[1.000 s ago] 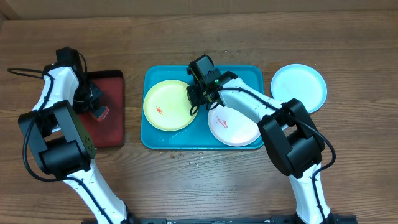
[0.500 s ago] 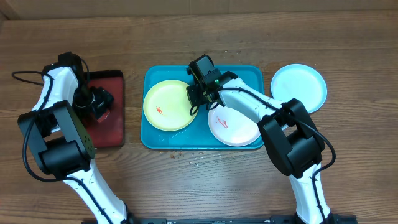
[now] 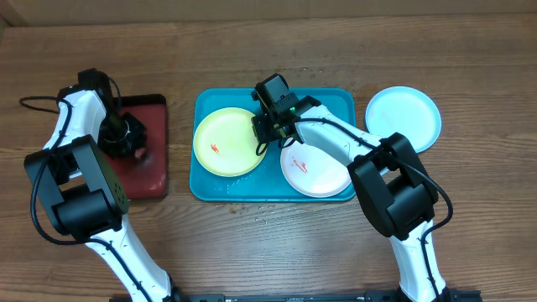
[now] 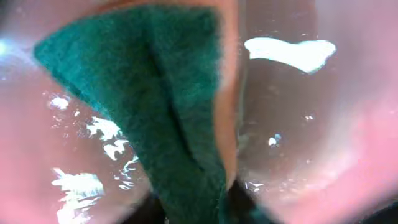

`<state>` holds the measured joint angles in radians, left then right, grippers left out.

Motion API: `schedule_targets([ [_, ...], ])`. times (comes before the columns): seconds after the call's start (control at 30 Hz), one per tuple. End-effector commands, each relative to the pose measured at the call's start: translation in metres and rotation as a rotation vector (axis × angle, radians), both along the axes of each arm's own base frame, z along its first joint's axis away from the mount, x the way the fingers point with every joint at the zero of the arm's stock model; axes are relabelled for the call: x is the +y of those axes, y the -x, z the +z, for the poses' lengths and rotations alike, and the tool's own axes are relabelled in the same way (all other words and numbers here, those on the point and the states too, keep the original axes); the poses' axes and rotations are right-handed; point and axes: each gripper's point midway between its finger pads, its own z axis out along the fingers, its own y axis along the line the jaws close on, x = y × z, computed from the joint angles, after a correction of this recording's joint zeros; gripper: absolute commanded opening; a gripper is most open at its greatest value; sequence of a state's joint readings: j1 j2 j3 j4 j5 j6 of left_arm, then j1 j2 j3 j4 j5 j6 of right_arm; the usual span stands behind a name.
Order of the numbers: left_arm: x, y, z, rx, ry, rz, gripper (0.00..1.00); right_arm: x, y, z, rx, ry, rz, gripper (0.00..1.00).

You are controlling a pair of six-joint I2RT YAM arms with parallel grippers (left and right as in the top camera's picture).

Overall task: Clean dirty plates on tray and stack at the side
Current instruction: 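Rub the sponge in the water on the red tray with the left gripper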

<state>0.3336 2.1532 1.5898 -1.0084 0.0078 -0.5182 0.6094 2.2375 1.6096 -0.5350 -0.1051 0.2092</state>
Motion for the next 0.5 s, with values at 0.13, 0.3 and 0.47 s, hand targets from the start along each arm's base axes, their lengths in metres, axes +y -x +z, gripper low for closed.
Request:
schedule_targets([
  [0.13, 0.025, -0.01, 0.006, -0.038, -0.143, 0.002, 1.0, -0.015, 0.014, -0.032, 0.062, 0.068, -0.011, 0.09],
  [0.3, 0.039, -0.016, 0.009, -0.056, -0.214, 0.009, 1.0, -0.015, 0.014, -0.032, 0.061, 0.068, -0.011, 0.09],
  [0.47, 0.04, -0.02, 0.009, -0.074, -0.22, 0.011, 0.79, -0.015, 0.014, -0.032, 0.061, 0.068, -0.011, 0.09],
])
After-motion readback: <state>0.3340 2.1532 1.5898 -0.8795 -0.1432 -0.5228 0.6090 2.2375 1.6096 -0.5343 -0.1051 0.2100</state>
